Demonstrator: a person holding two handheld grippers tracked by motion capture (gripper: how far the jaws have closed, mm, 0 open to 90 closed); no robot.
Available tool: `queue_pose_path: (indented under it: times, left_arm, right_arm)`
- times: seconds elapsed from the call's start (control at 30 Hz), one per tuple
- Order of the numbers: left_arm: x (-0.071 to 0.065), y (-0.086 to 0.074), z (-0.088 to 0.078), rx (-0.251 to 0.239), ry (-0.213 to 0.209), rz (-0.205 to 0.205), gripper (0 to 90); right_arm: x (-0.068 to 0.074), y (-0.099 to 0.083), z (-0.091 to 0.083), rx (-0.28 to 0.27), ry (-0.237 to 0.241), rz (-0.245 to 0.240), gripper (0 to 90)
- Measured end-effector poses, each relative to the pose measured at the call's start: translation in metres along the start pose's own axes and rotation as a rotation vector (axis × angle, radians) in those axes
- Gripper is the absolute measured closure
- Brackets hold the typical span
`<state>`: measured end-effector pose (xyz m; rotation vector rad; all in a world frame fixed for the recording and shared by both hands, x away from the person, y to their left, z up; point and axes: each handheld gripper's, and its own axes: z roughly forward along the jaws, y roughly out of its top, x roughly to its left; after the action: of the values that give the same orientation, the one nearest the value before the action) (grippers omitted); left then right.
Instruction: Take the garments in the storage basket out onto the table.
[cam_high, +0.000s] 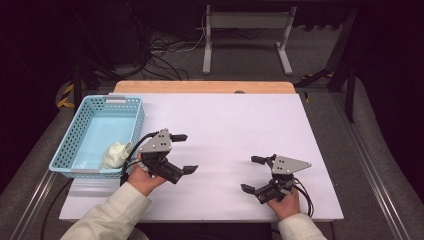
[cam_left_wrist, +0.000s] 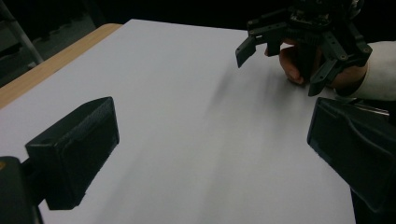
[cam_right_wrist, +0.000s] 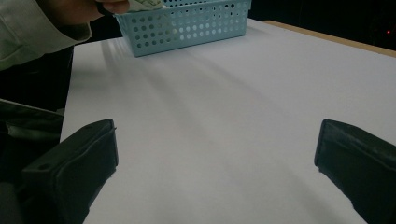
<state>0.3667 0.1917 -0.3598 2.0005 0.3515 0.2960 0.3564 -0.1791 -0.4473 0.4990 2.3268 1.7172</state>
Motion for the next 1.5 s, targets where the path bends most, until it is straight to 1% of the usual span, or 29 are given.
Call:
queue_pose_path:
  times: [0.2, 0.37, 0.57, 0.63, 0.67, 0.77, 0.8, 0.87, 0.97, 1.03, 1.1, 1.2, 1.23, 1.33, 1.5]
  left_arm:
    - [0.007, 0.007, -0.008, 0.012, 0.009, 0.012, 3.1]
    - [0.012, 0.012, -0.014, 0.015, 0.019, 0.01, 3.2]
    - [0.02, 0.018, -0.023, 0.017, 0.04, 0.011, 3.4]
    - [0.023, 0.019, -0.025, 0.023, 0.051, 0.02, 3.3]
    - [0.024, 0.019, -0.027, 0.021, 0.054, 0.012, 3.4]
    - [0.029, 0.02, -0.031, 0.02, 0.067, 0.012, 3.4]
    - [0.03, 0.02, -0.032, 0.019, 0.07, 0.003, 3.5]
    - [0.034, 0.021, -0.036, 0.021, 0.08, 0.009, 3.5]
    - [0.037, 0.022, -0.041, 0.015, 0.09, -0.006, 3.5]
    - [0.041, 0.024, -0.045, 0.014, 0.102, 0.004, 3.6]
    - [0.043, 0.024, -0.048, 0.013, 0.108, -0.005, 3.7]
    - [0.048, 0.025, -0.053, 0.022, 0.127, -0.001, 3.7]
    - [0.049, 0.025, -0.054, 0.02, 0.129, -0.014, 3.7]
    - [0.056, 0.025, -0.06, 0.028, 0.149, -0.01, 3.7]
    - [0.065, 0.022, -0.069, 0.035, 0.182, -0.021, 3.8]
  right_arm:
    - [0.0, 0.0, 0.0, 0.0, 0.003, 0.001, 0.1]
    - [0.0, 0.0, 0.0, 0.0, 0.002, 0.0, 0.1]
    - [0.0, 0.0, 0.0, 0.0, 0.002, 0.001, 0.2]
    - [0.0, 0.0, 0.0, 0.001, 0.002, 0.002, 0.1]
    - [0.0, 0.0, 0.0, 0.001, 0.002, 0.002, 0.1]
    - [0.0, 0.0, 0.0, 0.001, 0.003, 0.002, 0.1]
    - [0.0, 0.0, 0.0, 0.001, 0.002, 0.002, 0.1]
    - [0.0, 0.0, 0.0, 0.001, 0.003, 0.002, 0.1]
    - [0.0, 0.0, 0.0, 0.0, 0.003, 0.004, 0.1]
    - [0.0, 0.0, 0.0, 0.0, 0.002, 0.004, 0.1]
    - [0.0, 0.0, 0.0, 0.001, 0.003, 0.004, 0.1]
    - [0.0, 0.0, 0.0, 0.002, 0.003, 0.005, 0.2]
    - [0.0, 0.0, 0.0, 0.002, 0.003, 0.004, 0.1]
    - [0.0, 0.0, 0.0, 0.002, 0.002, 0.004, 0.2]
    - [0.0, 0.0, 0.0, 0.002, 0.002, 0.004, 0.1]
